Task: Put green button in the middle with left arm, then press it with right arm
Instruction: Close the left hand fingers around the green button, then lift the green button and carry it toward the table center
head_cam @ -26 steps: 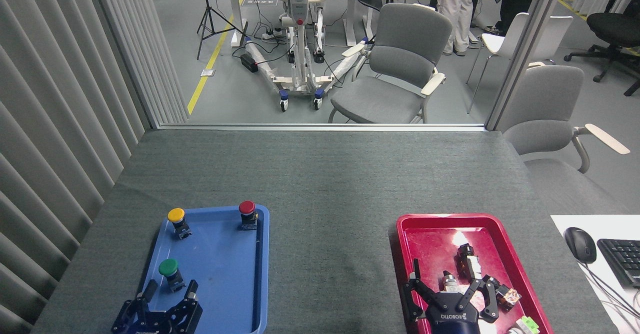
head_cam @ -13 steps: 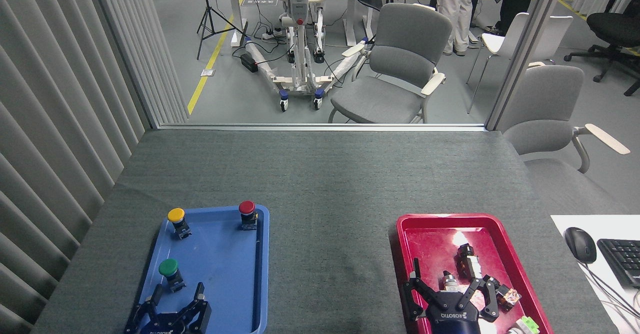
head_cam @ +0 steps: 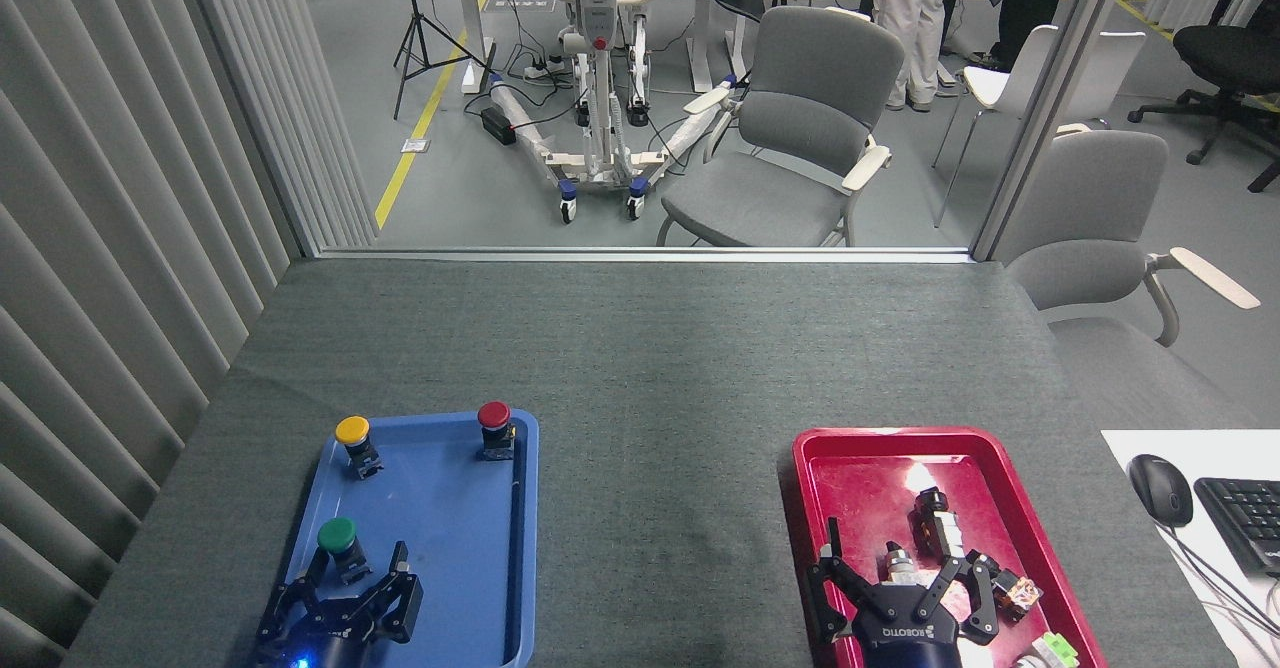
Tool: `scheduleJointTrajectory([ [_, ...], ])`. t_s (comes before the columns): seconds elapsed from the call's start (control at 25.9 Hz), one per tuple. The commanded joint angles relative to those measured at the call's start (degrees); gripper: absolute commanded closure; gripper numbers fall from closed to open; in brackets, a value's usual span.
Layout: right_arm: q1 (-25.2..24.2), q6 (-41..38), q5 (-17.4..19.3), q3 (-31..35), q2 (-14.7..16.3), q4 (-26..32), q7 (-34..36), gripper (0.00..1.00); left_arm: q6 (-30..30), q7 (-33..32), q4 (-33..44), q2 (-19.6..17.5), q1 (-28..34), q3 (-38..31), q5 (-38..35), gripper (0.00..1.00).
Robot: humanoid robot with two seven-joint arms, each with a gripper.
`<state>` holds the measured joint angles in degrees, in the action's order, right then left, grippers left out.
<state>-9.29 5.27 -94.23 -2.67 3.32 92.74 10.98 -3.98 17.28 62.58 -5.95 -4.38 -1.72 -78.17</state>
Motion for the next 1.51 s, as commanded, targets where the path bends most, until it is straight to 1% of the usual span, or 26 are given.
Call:
scheduleJointTrajectory([
  [0.0,0.1,0.0,0.0,-0.1,0.0,0.0,0.0,0.01,0.6,0.5,-1.6,0.0,-0.7,-0.1,0.4,0.11],
  [0.04,0.1,0.0,0.0,0.0,0.0,0.0,0.0,0.01,1.2,0.9,-1.7,-0.1,-0.7,-0.1,0.5,0.12],
  [0.08,0.0,0.0,0.0,-0.1,0.0,0.1,0.0,0.01,1.8,1.4,-1.8,-0.1,-0.7,-0.1,0.6,0.15],
  [0.19,-0.1,0.0,0.0,0.0,0.0,0.1,0.0,0.01,2.0,1.8,-1.8,-0.4,-0.7,-0.1,0.6,0.37],
  [0.27,-0.1,0.0,0.0,0.0,0.0,0.0,0.0,0.01,1.9,2.3,-1.8,-0.6,-0.6,-0.1,0.6,0.58],
  [0.35,-0.1,0.0,0.0,0.0,0.0,0.0,0.0,0.01,1.4,3.6,-1.8,-0.8,-0.3,-0.1,0.6,0.73],
  [0.5,-0.1,0.0,0.0,-0.1,0.0,0.1,0.0,0.01,0.6,5.2,-2.0,-1.3,0.1,0.0,0.6,0.92],
  [0.58,0.0,0.0,0.0,-0.1,0.0,0.1,0.0,0.01,-0.9,5.5,-1.9,-1.5,0.2,0.0,0.5,0.99],
  [0.85,0.1,0.0,0.0,-0.1,0.2,0.1,0.0,0.01,-2.7,6.2,0.8,-2.0,0.3,0.0,-0.1,1.0],
  [0.97,0.1,0.0,0.0,-0.1,0.3,0.1,0.0,0.01,-8.2,6.3,4.4,-2.7,-0.2,0.8,-0.5,1.0],
  [1.04,0.0,0.0,0.0,-0.1,0.3,0.1,0.0,0.01,-10.0,6.1,5.9,-2.8,-0.9,3.9,-1.1,1.0],
  [1.12,-0.2,0.0,0.0,-0.1,0.4,0.1,0.0,0.01,-10.7,5.3,5.3,-2.8,-4.4,9.3,-2.8,1.0],
  [1.2,-0.2,0.0,0.0,-0.1,0.3,0.1,0.0,0.01,-12.1,3.6,2.2,-2.7,-9.3,17.4,-4.0,1.0],
  [1.27,-0.2,0.0,0.0,-0.1,0.3,0.1,0.0,0.01,-12.2,2.3,-5.0,-1.5,-15.9,24.9,-4.0,1.0],
  [1.31,-0.2,0.0,0.0,-0.1,0.4,0.1,0.0,0.01,-12.0,2.1,-8.5,0.2,-18.9,28.3,-3.7,1.0],
  [1.39,-0.2,0.0,0.0,0.0,0.4,0.1,0.0,0.01,-12.1,1.9,-13.5,3.7,-22.8,30.9,-3.7,1.0],
  [1.47,-0.3,0.0,0.0,-0.1,0.4,0.1,0.0,0.01,-12.4,1.9,-17.0,5.9,-24.4,31.2,-4.0,1.0],
])
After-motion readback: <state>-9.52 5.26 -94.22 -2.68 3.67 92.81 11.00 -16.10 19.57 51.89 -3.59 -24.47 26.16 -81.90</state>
